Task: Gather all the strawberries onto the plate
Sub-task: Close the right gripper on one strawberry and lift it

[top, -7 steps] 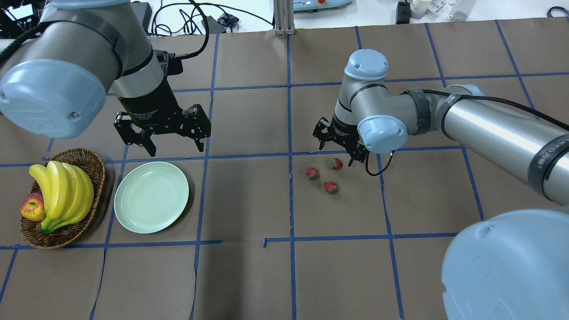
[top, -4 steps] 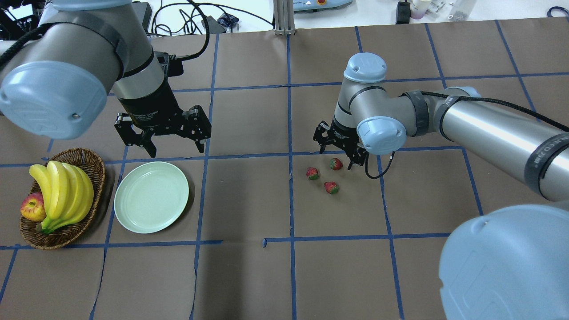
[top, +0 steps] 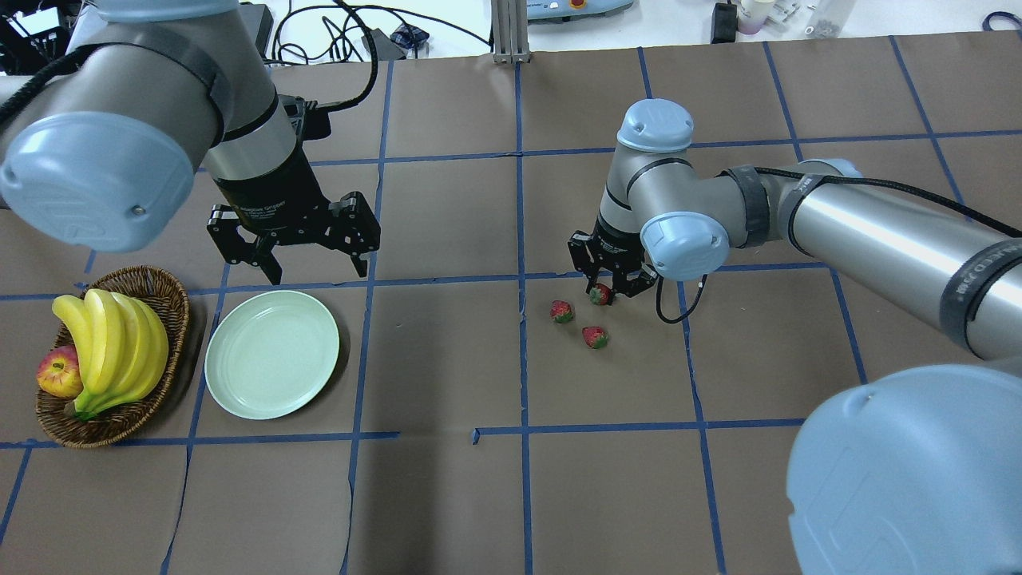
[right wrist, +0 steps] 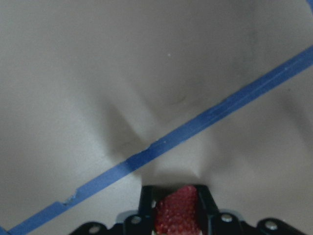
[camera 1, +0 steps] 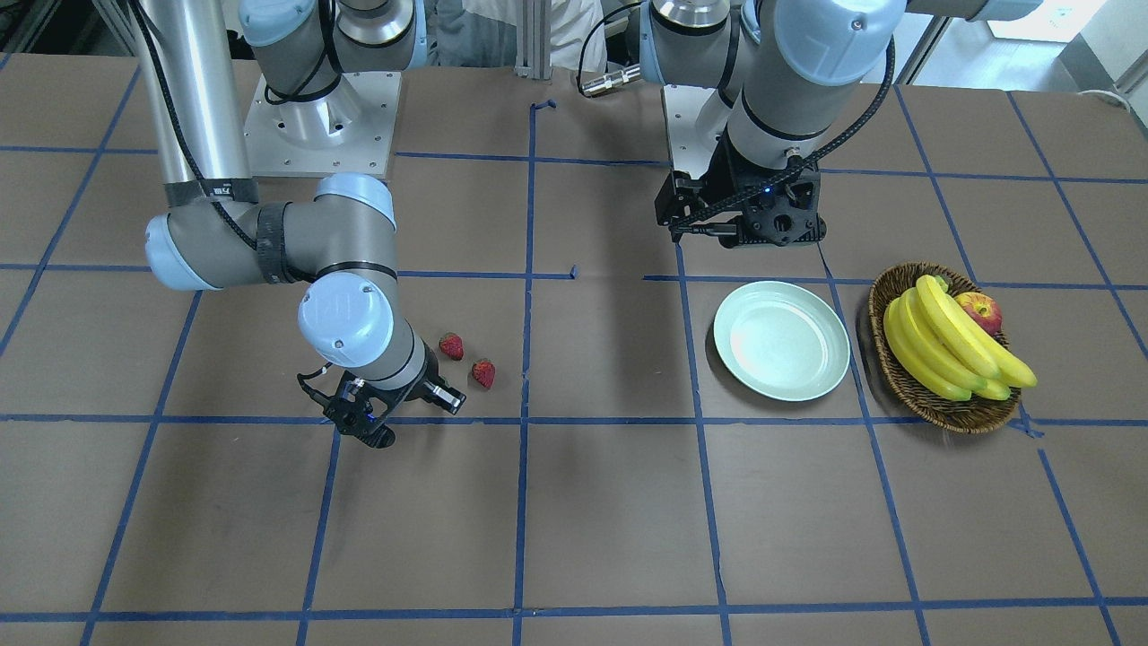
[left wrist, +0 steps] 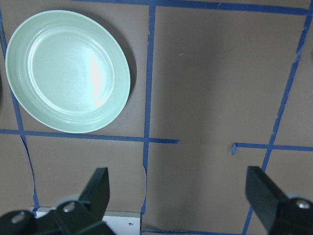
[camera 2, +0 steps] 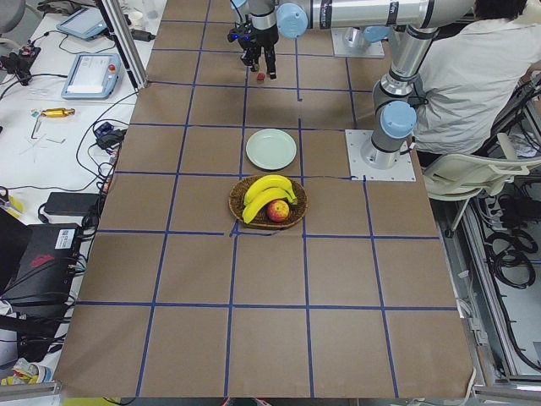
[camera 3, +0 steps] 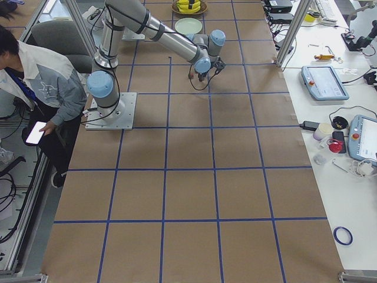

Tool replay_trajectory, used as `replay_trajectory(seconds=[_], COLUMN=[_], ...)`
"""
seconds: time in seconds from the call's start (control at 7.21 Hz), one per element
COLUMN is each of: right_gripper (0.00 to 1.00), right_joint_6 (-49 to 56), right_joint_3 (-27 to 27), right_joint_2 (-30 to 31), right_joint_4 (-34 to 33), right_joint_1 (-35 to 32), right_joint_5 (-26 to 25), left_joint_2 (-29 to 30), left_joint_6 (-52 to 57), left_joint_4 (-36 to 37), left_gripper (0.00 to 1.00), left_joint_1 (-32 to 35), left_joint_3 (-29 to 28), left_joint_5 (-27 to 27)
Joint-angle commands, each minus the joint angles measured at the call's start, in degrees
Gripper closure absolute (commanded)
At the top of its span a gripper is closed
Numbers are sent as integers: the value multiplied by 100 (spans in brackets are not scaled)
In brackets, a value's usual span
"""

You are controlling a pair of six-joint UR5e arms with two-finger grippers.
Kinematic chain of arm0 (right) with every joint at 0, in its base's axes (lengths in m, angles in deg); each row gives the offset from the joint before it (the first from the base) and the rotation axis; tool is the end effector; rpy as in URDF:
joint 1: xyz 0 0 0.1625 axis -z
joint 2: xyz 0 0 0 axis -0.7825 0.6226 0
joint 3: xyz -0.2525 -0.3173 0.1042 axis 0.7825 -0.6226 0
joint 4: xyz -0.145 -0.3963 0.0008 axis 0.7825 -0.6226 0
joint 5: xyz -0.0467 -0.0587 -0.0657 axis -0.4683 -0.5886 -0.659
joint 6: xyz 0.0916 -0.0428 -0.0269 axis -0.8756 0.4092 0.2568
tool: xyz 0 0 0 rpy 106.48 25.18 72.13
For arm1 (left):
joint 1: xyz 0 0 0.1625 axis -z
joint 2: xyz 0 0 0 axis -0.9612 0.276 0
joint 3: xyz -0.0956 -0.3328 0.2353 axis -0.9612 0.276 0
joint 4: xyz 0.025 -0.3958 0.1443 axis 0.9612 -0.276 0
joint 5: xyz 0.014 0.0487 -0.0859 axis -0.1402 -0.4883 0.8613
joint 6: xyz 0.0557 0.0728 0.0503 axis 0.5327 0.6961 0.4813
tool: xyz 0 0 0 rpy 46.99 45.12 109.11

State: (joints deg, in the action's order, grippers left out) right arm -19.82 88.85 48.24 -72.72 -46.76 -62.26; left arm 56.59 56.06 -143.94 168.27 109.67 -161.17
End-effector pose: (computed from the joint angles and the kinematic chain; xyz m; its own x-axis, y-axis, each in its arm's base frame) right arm 0.2289 -0.5517 0.1562 -0.8380 0.5456 0.0020 0.5341 0.8196 0.2073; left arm -0.1694 -0.4723 0.4098 -0.9971 -0.0729 -0.0221 -0.0756 0.9831 0.1664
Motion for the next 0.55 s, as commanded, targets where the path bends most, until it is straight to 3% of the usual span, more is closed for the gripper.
replay_trajectory(seconds=[0.0,0.42], right_gripper=[100,100], right_joint_6=[159,318], right_joint_3=[-75,-872], right_joint_2=[80,502], right_joint_4=[139,956], right_joint_1=[8,-192], right_joint_5=[-100,-250], left_joint_2=[-9,-149], left_joint_6=[56,389], left_joint_4=[9,9], left_gripper=[0,0], left_joint_1=[-8,-130], left_joint_3=[-8,-183], left_joint_5=[-17,-105])
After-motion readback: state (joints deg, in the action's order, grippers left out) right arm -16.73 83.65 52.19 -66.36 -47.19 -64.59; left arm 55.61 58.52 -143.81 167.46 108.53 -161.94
